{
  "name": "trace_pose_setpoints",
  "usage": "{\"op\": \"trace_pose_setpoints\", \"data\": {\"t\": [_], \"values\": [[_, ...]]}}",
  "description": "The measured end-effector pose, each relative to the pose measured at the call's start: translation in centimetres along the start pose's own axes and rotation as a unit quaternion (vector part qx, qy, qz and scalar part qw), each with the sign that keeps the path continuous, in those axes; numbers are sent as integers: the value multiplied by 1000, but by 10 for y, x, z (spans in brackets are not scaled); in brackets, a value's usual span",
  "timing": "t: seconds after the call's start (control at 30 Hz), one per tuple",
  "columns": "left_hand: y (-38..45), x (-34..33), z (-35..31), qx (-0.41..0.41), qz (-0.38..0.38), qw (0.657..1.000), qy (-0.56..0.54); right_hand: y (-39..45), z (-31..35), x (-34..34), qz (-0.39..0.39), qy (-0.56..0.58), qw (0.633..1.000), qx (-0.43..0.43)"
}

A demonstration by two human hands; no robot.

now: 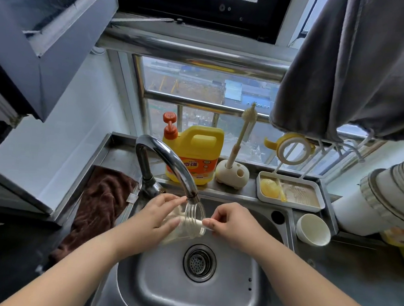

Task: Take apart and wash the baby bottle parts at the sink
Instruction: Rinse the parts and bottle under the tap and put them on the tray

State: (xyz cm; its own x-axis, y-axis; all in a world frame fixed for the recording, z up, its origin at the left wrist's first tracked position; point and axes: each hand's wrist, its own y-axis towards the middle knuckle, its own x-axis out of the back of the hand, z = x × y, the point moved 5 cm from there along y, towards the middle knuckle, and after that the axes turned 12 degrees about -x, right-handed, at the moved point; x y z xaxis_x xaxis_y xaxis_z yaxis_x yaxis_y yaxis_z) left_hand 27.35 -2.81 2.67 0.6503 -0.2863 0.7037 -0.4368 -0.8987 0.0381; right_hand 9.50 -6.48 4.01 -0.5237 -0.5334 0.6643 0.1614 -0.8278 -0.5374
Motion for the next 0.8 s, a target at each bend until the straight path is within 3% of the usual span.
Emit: {"op": "trace_pose_setpoints", "data": {"t": [0.27,0.43,0.63,0.8], "values": [[20,9,7,65,116,987,87,-4,3,0,-1,-8,1000,26],[20,13,0,35,45,995,80,-4,-8,7,4,-56,998,8],[16,8,3,32,15,997,64,1,-1,19,-101,-137,985,33],[14,11,3,15,12,998,68,-3,-6,10,-72,-165,982,49]]}}
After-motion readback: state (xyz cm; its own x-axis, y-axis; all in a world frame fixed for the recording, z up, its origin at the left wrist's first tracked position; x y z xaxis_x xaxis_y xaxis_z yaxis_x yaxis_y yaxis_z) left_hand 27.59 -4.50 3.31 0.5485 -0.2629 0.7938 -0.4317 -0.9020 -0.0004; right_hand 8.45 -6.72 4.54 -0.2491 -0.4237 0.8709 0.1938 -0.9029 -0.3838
